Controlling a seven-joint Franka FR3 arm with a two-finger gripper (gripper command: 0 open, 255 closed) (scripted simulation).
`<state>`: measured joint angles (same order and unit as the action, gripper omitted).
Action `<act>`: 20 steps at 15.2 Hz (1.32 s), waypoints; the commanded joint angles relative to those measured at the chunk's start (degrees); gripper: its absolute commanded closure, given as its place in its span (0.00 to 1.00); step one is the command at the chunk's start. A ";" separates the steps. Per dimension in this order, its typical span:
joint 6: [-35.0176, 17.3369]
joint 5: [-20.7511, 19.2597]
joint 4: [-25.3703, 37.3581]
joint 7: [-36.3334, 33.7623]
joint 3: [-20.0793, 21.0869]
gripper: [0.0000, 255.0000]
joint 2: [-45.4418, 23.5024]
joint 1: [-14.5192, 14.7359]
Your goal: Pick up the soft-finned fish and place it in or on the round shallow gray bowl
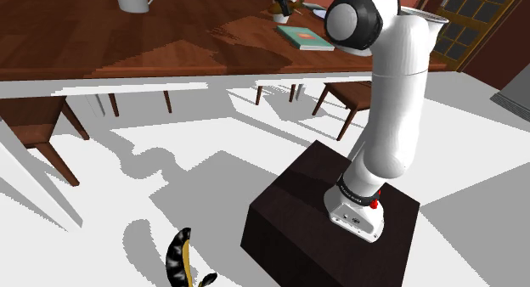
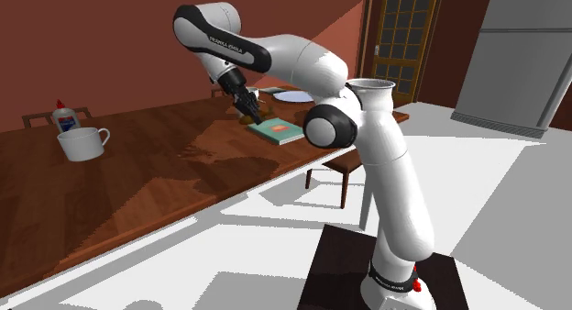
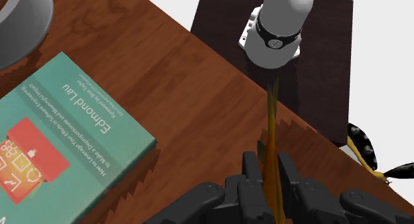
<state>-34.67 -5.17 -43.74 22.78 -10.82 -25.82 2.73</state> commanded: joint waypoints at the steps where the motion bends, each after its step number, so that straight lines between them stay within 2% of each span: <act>1: -2.10 -1.94 -4.57 2.84 -0.52 1.00 2.83 -1.18; 5: -6.15 -5.62 -12.41 8.61 -1.77 1.00 7.53 -3.92; 10: -10.02 -9.67 -17.83 15.98 -3.72 1.00 10.65 -7.75; 15: -13.43 -13.09 -20.19 23.46 -5.97 1.00 11.59 -11.90; 20: -16.59 -15.67 -19.92 30.99 -8.38 1.00 10.58 -16.46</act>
<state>-50.17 -20.42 -63.28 52.30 -18.72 -15.06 -12.78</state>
